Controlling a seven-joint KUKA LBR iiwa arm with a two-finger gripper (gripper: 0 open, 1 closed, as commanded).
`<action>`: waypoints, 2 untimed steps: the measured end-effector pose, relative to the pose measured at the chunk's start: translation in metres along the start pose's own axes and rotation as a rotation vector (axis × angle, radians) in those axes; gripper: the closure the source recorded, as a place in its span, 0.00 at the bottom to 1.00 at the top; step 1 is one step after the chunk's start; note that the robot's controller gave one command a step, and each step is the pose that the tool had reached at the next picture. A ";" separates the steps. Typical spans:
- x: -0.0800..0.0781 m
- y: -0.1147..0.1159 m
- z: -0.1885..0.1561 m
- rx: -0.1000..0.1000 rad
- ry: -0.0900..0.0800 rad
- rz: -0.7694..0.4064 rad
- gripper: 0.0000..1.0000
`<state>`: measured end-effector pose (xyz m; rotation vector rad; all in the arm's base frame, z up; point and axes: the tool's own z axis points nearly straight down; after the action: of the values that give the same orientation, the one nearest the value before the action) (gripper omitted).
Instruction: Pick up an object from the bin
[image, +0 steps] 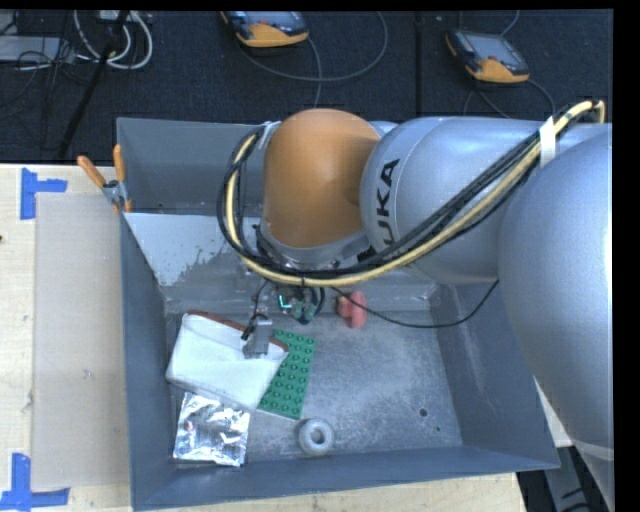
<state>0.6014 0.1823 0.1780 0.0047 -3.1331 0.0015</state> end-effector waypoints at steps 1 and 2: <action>0.028 -0.037 0.110 0.001 -0.005 -0.700 0.00; 0.027 -0.038 0.105 0.003 0.002 -0.695 1.00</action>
Offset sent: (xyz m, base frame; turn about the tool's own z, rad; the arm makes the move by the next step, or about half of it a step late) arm -0.0280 -0.0373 -0.1080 -0.7005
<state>0.5737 0.1442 0.0731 1.0704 -2.9432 0.0012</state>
